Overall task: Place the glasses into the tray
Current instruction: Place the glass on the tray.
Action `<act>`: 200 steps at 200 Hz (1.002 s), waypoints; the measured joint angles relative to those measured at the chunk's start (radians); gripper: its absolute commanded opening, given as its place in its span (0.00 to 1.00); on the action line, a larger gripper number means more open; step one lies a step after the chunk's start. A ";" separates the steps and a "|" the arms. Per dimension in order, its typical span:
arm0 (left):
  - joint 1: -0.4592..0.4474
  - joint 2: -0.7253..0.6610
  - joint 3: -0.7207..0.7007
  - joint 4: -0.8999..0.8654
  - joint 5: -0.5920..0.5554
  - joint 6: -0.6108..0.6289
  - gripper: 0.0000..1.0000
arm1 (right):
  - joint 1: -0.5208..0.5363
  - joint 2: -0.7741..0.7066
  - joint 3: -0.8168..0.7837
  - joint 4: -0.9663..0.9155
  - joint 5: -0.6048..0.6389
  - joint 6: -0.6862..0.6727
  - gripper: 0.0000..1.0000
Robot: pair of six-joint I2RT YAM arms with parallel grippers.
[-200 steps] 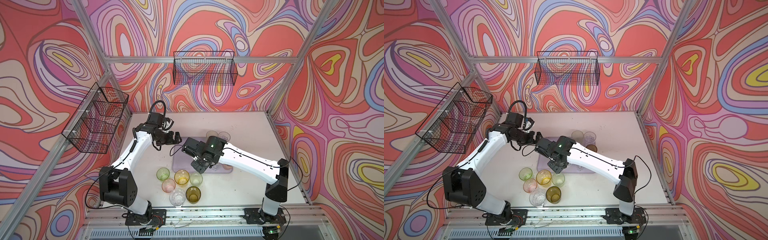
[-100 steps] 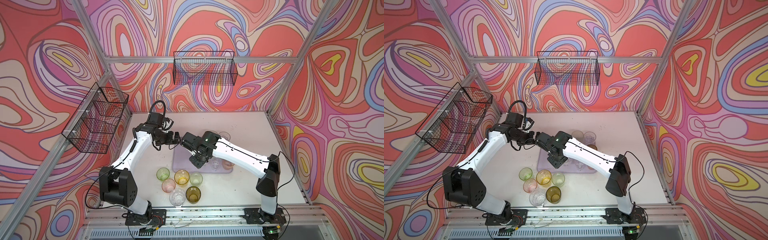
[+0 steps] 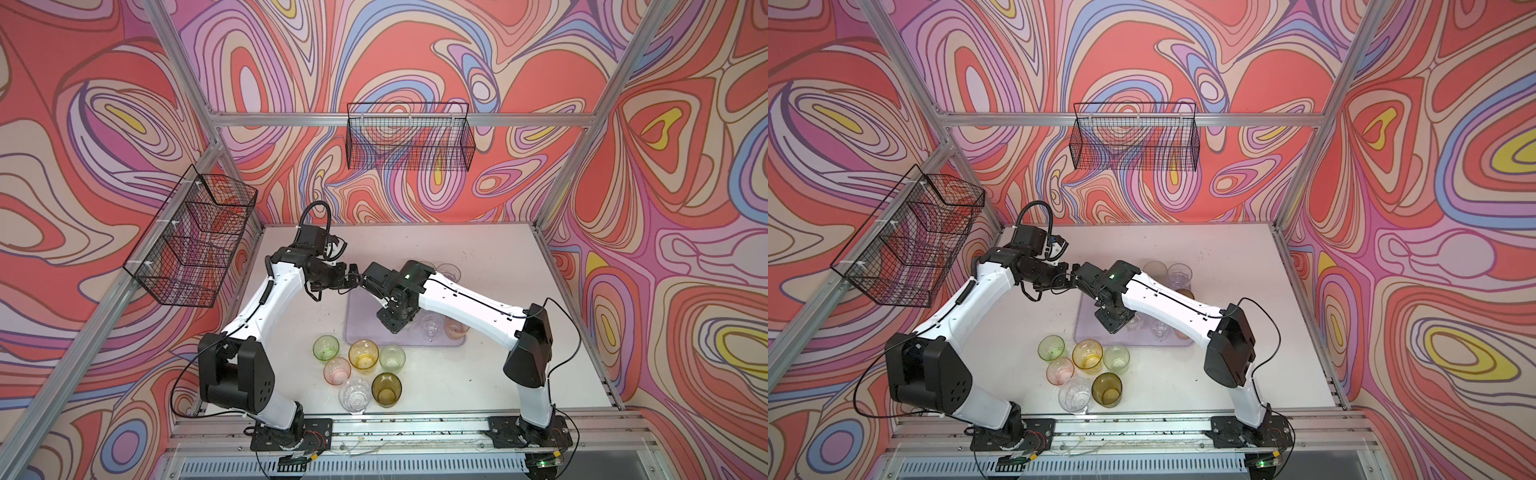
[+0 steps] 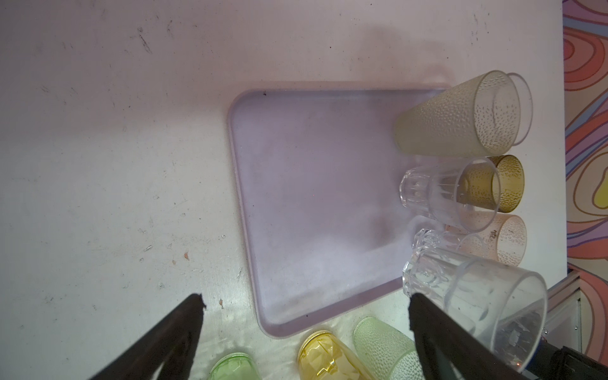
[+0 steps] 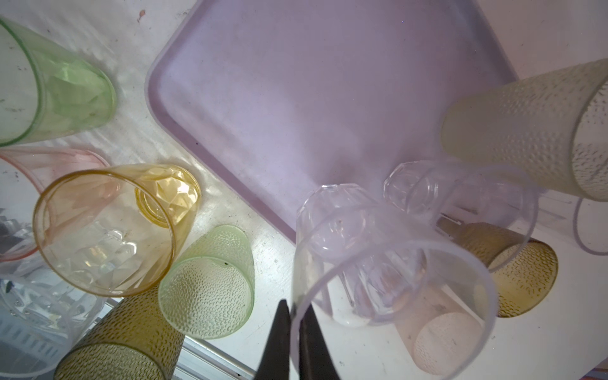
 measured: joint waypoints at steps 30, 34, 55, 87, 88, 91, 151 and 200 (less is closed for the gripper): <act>0.001 0.000 0.000 0.000 0.000 -0.005 1.00 | -0.007 0.008 -0.021 0.026 -0.012 0.014 0.00; 0.001 0.000 0.000 0.000 0.000 -0.005 1.00 | -0.007 0.010 -0.023 0.028 -0.013 0.015 0.00; 0.004 0.000 0.000 0.000 0.000 -0.007 1.00 | -0.008 0.023 -0.037 0.044 -0.015 0.019 0.00; 0.013 0.000 0.000 0.000 -0.001 -0.007 1.00 | -0.008 0.038 -0.061 0.063 -0.019 0.027 0.00; 0.014 0.000 0.000 0.000 -0.001 -0.007 1.00 | -0.008 0.039 -0.062 0.063 -0.019 0.027 0.00; 0.014 0.000 0.000 0.000 -0.002 -0.007 1.00 | -0.008 0.039 -0.065 0.065 -0.019 0.029 0.00; 0.019 0.000 0.000 0.000 -0.003 -0.007 1.00 | -0.008 0.039 -0.129 0.101 -0.021 0.045 0.00; 0.019 0.000 0.000 0.000 -0.003 -0.006 1.00 | -0.012 0.039 -0.156 0.130 -0.021 0.051 0.00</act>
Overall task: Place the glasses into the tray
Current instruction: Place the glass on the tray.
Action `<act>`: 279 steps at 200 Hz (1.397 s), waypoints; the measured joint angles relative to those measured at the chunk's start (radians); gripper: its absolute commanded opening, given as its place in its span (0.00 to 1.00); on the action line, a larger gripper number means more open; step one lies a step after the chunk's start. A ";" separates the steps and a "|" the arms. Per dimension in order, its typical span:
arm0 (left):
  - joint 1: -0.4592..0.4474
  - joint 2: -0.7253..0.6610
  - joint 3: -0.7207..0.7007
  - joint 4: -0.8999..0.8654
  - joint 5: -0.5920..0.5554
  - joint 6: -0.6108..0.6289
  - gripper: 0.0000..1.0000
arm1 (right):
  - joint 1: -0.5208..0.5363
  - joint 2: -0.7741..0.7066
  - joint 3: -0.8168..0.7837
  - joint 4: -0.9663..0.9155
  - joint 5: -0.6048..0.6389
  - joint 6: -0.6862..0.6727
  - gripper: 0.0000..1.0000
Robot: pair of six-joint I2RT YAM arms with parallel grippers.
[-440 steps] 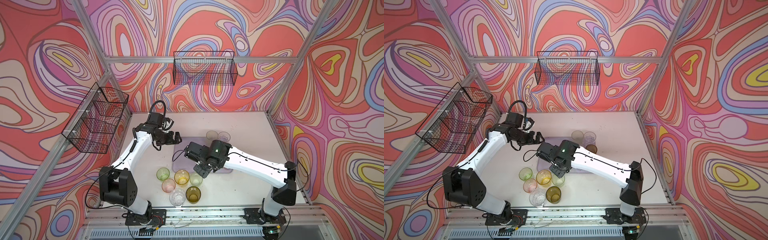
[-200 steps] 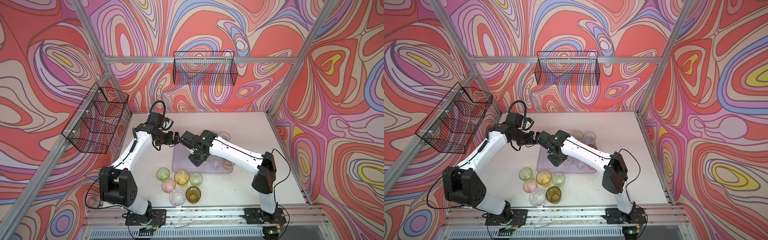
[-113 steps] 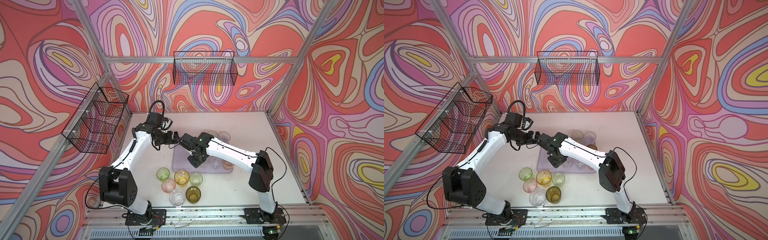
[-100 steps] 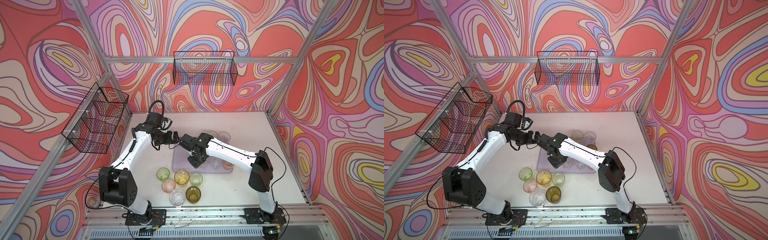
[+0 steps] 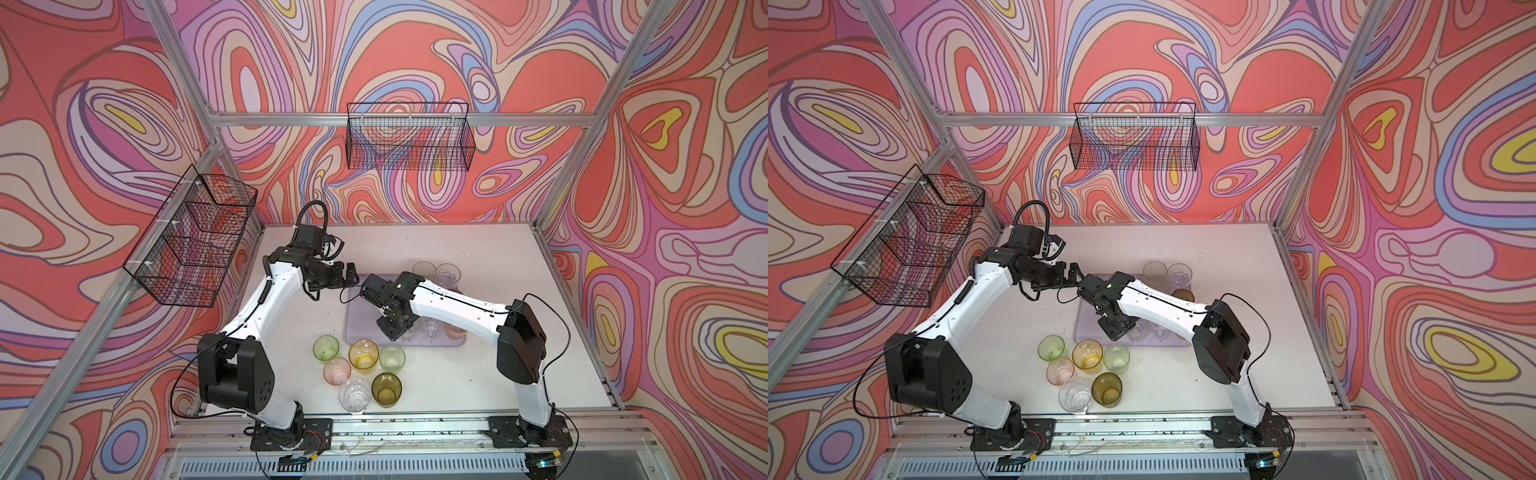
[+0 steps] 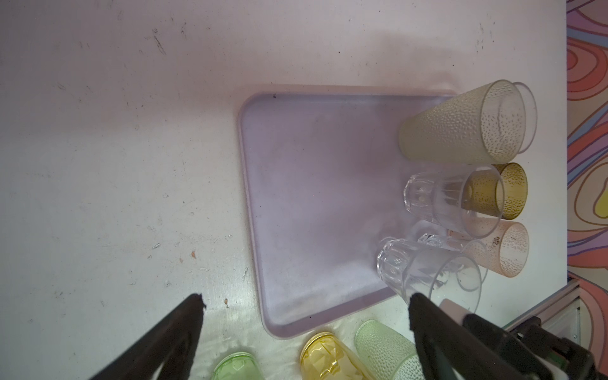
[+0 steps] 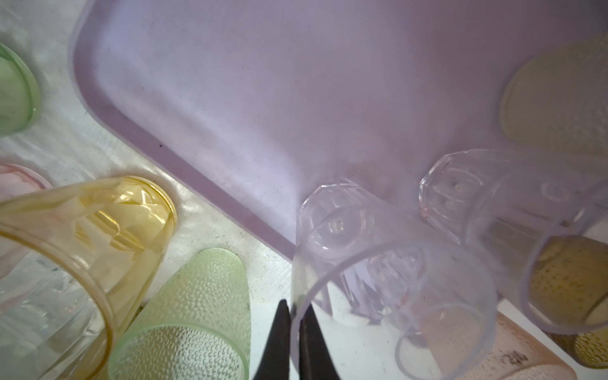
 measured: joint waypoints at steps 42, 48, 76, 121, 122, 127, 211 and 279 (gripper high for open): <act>0.000 0.000 0.000 0.000 0.000 0.000 1.00 | -0.008 0.000 -0.021 0.022 0.000 0.003 0.00; 0.000 0.000 0.000 0.000 0.000 0.000 1.00 | -0.009 0.000 -0.024 0.025 0.000 0.003 0.00; 0.000 0.000 0.000 0.000 0.000 0.000 1.00 | -0.010 0.000 -0.033 0.035 0.000 0.003 0.00; 0.000 0.000 0.000 0.000 0.000 0.000 1.00 | -0.010 0.000 -0.034 0.041 -0.003 0.002 0.00; 0.000 0.000 0.000 0.000 0.000 0.000 1.00 | -0.010 0.000 -0.034 0.041 -0.003 0.002 0.00; 0.000 0.000 0.000 0.000 0.000 0.000 1.00 | -0.010 0.000 -0.034 0.042 -0.004 0.002 0.00; 0.000 0.000 0.000 0.000 0.000 0.000 1.00 | -0.014 0.002 -0.034 0.048 -0.011 -0.001 0.12; 0.000 0.000 0.000 0.000 0.000 0.000 1.00 | -0.014 0.002 -0.033 0.047 -0.011 -0.016 0.26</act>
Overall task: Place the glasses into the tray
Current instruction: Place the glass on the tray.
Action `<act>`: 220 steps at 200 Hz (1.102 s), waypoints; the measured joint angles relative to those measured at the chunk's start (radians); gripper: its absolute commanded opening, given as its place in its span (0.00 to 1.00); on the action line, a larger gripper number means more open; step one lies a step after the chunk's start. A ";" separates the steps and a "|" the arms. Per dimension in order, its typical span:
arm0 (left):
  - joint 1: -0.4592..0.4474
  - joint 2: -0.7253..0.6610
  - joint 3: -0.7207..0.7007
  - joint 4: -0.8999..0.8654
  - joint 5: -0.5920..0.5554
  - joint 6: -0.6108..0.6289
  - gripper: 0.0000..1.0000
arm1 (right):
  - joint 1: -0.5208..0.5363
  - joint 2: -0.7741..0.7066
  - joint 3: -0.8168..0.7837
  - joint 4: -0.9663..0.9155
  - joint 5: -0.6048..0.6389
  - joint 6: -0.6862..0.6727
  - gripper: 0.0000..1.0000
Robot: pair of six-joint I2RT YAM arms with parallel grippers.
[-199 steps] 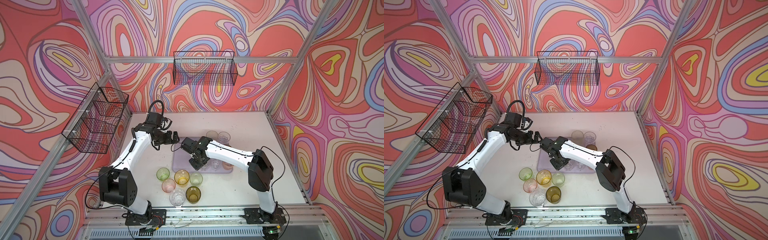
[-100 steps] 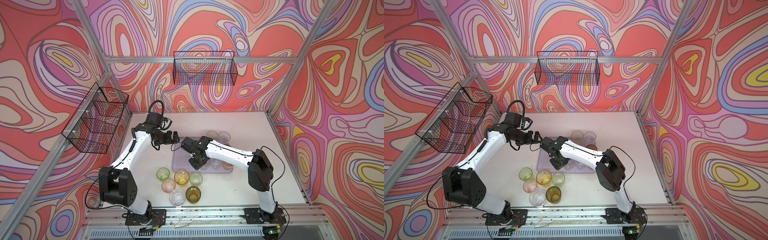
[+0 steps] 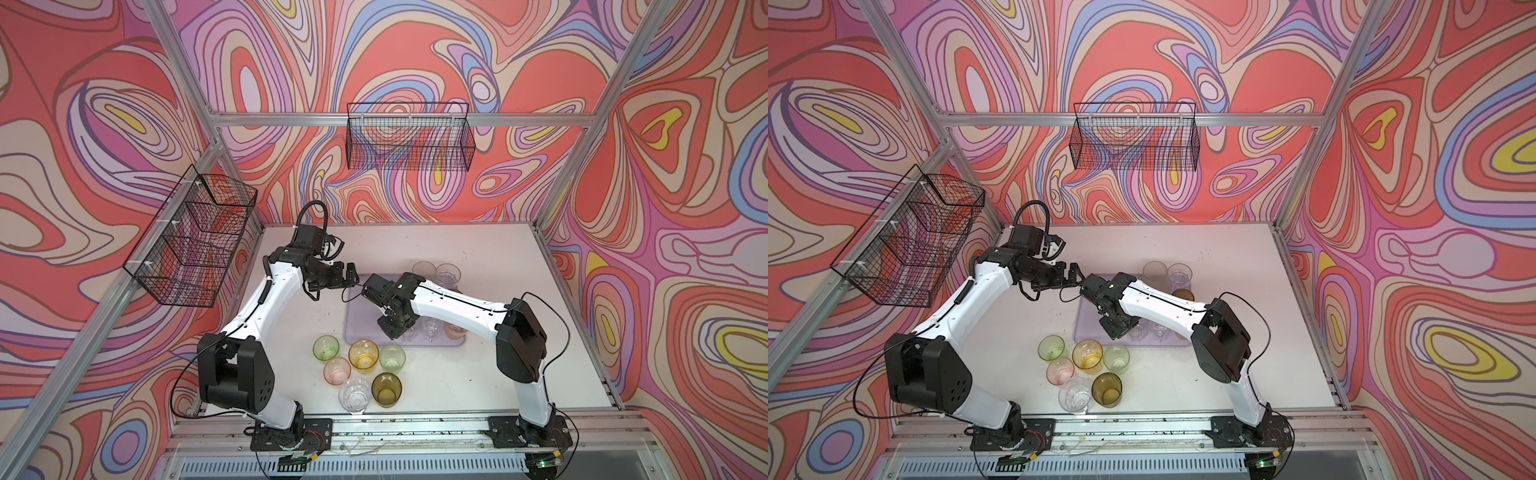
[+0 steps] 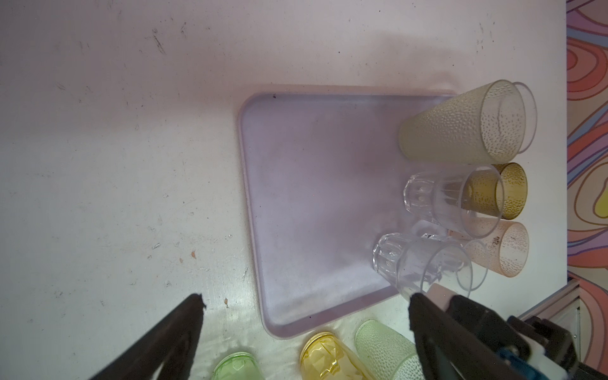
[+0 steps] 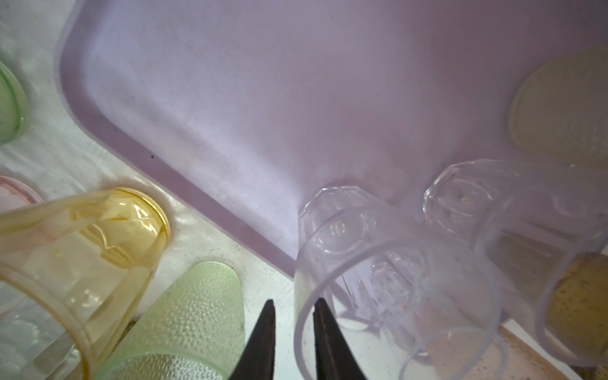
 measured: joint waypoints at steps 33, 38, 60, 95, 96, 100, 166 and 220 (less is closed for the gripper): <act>0.000 0.000 0.000 0.000 0.000 0.000 1.00 | 0.000 -0.007 0.006 -0.003 0.005 -0.010 0.31; 0.000 0.000 0.000 0.000 0.000 0.000 1.00 | 0.000 -0.011 0.006 -0.002 0.006 -0.013 0.31; 0.000 0.000 0.000 0.000 0.000 0.000 1.00 | 0.000 -0.039 0.008 -0.004 0.009 -0.022 0.32; 0.000 0.000 0.000 0.000 0.000 0.000 1.00 | 0.000 -0.103 0.008 -0.011 0.009 -0.043 0.32; 0.000 0.000 0.000 0.000 0.000 0.000 1.00 | 0.000 -0.106 0.008 -0.012 0.009 -0.045 0.32; 0.000 0.000 0.000 0.000 0.000 0.000 1.00 | 0.000 -0.114 0.008 -0.012 0.009 -0.047 0.32; 0.000 0.000 0.000 0.000 0.000 0.000 1.00 | 0.019 -0.238 0.006 -0.034 0.000 -0.079 0.33; 0.000 0.000 0.000 0.000 0.000 0.000 1.00 | 0.084 -0.278 -0.012 -0.056 -0.008 -0.101 0.33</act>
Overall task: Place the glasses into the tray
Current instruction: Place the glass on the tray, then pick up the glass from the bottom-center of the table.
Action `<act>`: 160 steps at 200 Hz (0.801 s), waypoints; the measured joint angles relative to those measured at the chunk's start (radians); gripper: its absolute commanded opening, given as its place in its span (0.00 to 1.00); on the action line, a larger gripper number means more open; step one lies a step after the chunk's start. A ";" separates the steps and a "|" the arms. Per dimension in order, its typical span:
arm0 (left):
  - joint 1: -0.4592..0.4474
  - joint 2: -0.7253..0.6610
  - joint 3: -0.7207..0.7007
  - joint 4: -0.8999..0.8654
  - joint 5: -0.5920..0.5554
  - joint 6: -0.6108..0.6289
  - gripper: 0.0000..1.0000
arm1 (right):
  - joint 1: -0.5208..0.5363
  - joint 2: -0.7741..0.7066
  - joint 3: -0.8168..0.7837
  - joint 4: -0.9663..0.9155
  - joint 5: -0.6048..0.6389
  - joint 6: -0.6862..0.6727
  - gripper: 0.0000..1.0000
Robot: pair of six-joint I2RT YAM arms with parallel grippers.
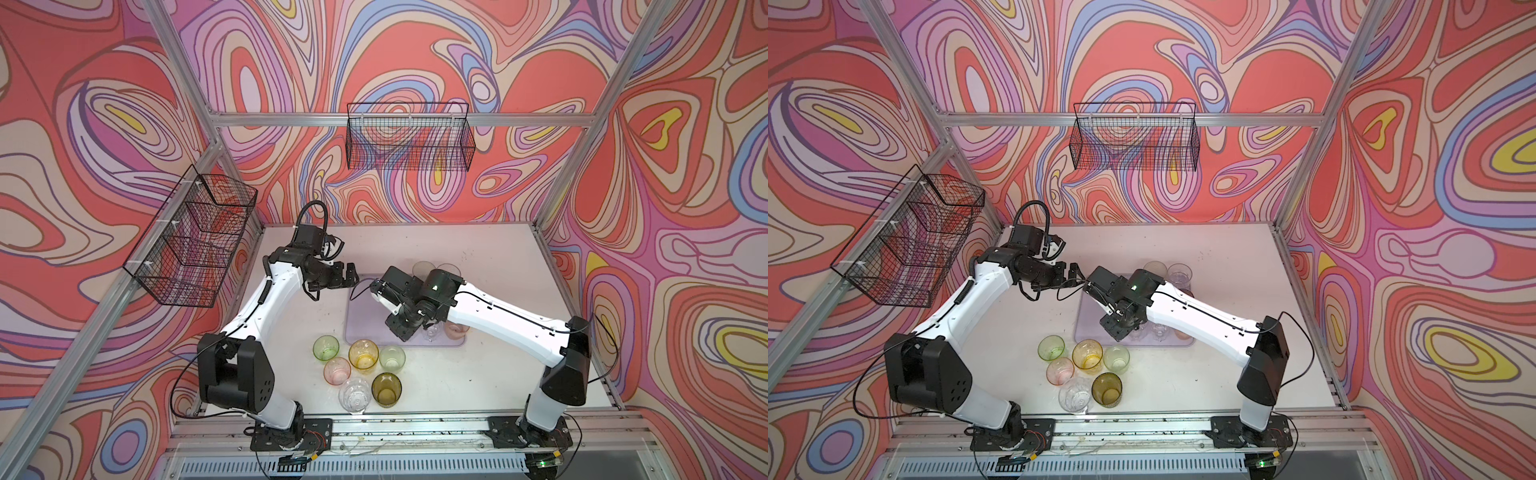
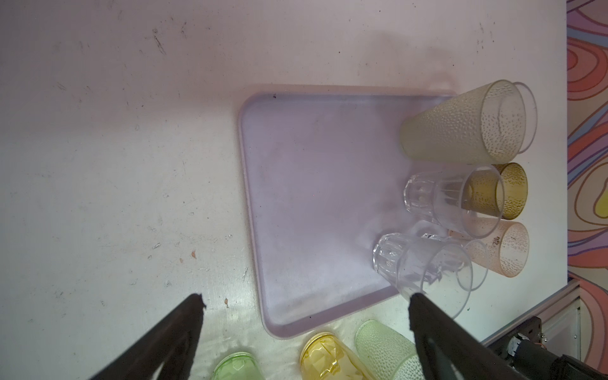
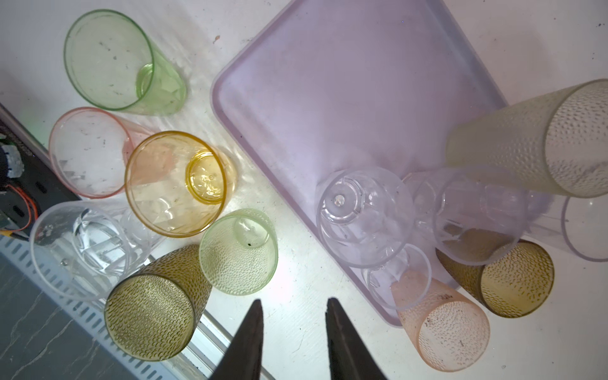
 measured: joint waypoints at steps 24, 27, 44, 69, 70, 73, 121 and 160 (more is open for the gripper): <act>0.000 0.000 0.000 0.000 0.000 0.000 1.00 | 0.045 -0.005 0.000 -0.012 0.000 -0.009 0.35; 0.000 0.000 0.000 0.000 0.000 0.000 1.00 | 0.051 -0.005 0.000 -0.013 0.000 -0.009 0.35; 0.000 0.000 0.000 0.000 0.000 0.000 1.00 | 0.083 -0.005 0.000 -0.019 0.000 -0.013 0.35; 0.000 0.000 0.000 0.000 0.000 0.000 1.00 | 0.122 -0.005 -0.001 -0.022 -0.018 -0.016 0.37; 0.000 0.000 0.000 0.000 0.000 0.000 1.00 | 0.122 -0.005 -0.001 -0.022 -0.018 -0.016 0.37; 0.000 0.000 0.000 0.000 0.000 0.000 1.00 | 0.127 -0.005 -0.001 -0.022 -0.020 -0.016 0.38; 0.000 0.000 0.000 0.000 0.000 0.000 1.00 | 0.209 -0.006 -0.003 -0.027 -0.040 -0.008 0.38; 0.000 0.000 0.000 0.000 0.000 0.000 1.00 | 0.254 -0.008 -0.018 -0.029 -0.069 -0.001 0.40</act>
